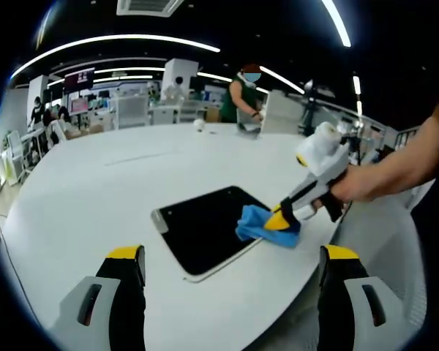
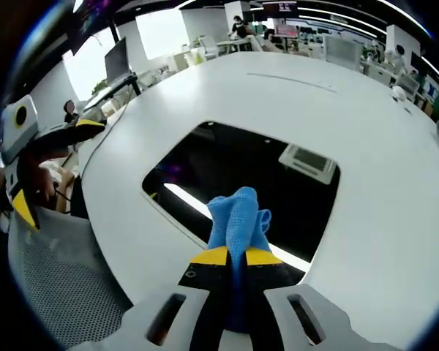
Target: Wipe the mirror surface with the cleaning cloth until all visible marks leave the cleaned area.
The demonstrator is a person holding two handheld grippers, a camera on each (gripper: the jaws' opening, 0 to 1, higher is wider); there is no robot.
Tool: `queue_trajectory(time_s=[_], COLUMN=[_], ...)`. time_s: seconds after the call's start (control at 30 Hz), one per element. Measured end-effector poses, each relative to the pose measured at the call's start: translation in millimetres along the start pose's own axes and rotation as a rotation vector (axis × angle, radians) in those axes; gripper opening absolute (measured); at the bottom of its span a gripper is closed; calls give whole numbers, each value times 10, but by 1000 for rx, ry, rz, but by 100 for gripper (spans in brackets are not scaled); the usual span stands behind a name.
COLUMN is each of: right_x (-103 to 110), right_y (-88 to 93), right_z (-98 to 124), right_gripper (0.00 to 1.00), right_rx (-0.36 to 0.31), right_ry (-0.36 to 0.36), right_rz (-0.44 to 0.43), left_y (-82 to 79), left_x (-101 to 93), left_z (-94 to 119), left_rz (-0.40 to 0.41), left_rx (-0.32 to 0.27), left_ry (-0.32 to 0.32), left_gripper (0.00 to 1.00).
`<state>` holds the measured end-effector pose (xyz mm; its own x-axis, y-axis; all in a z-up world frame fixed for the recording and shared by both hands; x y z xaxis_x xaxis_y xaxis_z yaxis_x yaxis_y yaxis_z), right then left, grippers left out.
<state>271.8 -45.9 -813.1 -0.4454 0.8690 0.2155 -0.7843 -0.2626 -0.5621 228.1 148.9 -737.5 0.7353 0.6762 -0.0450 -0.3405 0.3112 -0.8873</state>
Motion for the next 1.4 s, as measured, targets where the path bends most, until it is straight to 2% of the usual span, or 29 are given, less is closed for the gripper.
queue_trajectory(time_s=[0.93,1.4], right_x=[-6,-65], right_y=[24,34], right_z=[15,47], right_gripper=[1,1], right_rx=[15,30], right_ry=[-21,-30], right_rz=[35,-1], left_y=[-3,14], left_x=[-15,-13], left_z=[8,25], left_rz=[2,4], left_rx=[-1,3], left_ry=[-6,-11], left_gripper=[99,99])
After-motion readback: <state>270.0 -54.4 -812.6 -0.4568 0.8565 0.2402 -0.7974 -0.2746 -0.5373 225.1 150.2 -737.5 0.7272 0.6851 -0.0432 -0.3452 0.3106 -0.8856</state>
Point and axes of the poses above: the point that each gripper's makers call its tool centre point, and the gripper's own axes: z roughly backward along the fingers, x roughly to its left, y roughly out of its underside, the point moved 5 cm from there along z, roughly backward along the fingers, and after that the axes turned 8 degrees about -z, right-handed, at the moved point
